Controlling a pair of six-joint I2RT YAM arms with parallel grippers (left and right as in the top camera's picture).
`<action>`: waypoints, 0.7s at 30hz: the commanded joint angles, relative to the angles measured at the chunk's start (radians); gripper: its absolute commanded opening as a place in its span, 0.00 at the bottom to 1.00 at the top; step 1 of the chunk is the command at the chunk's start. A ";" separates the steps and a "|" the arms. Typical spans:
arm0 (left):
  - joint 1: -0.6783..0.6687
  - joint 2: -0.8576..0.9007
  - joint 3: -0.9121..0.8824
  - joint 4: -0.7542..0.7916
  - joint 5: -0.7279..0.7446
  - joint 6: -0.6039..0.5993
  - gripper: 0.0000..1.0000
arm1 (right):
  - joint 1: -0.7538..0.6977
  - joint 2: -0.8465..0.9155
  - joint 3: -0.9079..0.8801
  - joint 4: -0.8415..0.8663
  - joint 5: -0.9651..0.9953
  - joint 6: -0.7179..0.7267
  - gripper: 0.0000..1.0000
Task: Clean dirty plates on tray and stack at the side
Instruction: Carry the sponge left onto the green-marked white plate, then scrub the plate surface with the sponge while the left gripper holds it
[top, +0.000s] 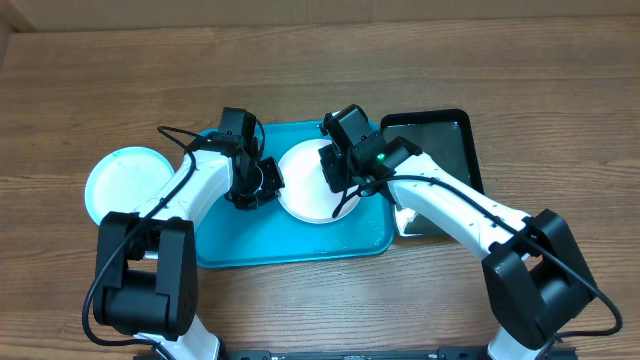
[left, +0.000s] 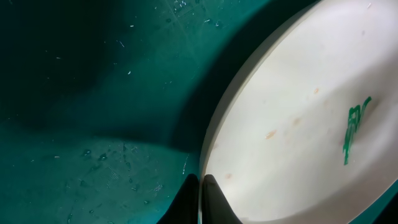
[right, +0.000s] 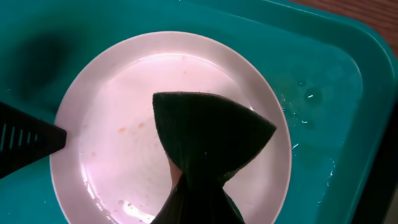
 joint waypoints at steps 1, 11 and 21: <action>0.000 -0.006 0.013 -0.004 0.004 -0.005 0.04 | -0.002 0.019 0.025 0.008 0.024 0.005 0.04; 0.000 -0.006 0.013 -0.007 0.004 0.003 0.04 | -0.009 0.121 0.025 0.023 0.072 0.005 0.04; 0.000 -0.006 0.013 -0.007 0.003 0.039 0.04 | -0.052 0.198 0.025 0.030 -0.032 0.103 0.04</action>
